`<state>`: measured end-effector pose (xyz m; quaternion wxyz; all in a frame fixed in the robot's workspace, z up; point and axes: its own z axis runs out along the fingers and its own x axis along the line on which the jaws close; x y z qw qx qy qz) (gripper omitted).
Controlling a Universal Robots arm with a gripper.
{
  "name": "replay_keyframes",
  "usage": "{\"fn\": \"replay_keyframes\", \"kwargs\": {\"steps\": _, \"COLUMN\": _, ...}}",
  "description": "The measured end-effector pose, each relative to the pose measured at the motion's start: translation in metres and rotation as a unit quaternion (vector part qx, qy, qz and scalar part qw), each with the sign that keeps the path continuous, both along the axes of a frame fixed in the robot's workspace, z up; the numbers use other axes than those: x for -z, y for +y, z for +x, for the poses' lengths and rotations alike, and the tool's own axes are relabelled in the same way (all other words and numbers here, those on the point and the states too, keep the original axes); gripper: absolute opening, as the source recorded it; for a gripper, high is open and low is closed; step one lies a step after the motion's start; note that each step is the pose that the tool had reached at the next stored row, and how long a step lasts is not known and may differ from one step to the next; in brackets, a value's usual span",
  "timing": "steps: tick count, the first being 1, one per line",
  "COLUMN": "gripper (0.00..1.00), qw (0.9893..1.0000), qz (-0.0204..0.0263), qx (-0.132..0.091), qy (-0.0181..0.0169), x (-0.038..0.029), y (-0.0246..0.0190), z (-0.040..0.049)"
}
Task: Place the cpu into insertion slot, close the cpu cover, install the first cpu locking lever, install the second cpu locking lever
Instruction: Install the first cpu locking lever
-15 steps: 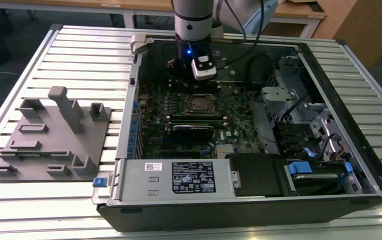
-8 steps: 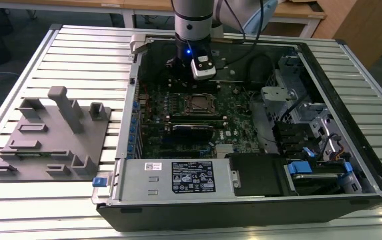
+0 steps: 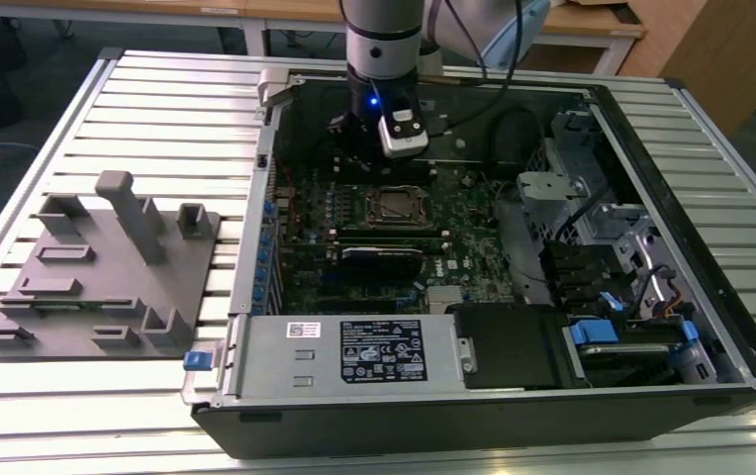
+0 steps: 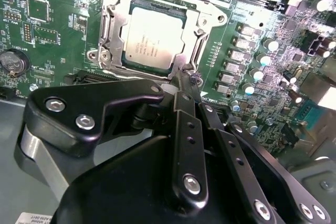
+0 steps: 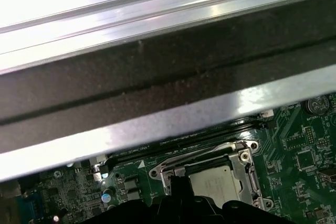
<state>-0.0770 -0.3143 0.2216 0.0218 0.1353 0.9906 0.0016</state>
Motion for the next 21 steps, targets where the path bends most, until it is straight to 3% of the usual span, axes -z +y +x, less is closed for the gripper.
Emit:
{"fn": "replay_keyframes", "kwargs": {"steps": 6, "gripper": 0.10, "qw": 1.0000, "qz": 0.0001, "qx": 0.000, "qy": 0.0000, "x": -0.0057, "y": 0.0000, "z": 0.0000}}
{"fn": "replay_keyframes", "kwargs": {"steps": 21, "gripper": 0.10, "qw": 1.0000, "qz": 0.0001, "qx": 0.000, "qy": 0.0000, "x": -0.0086, "y": 0.0000, "z": 0.0002}}
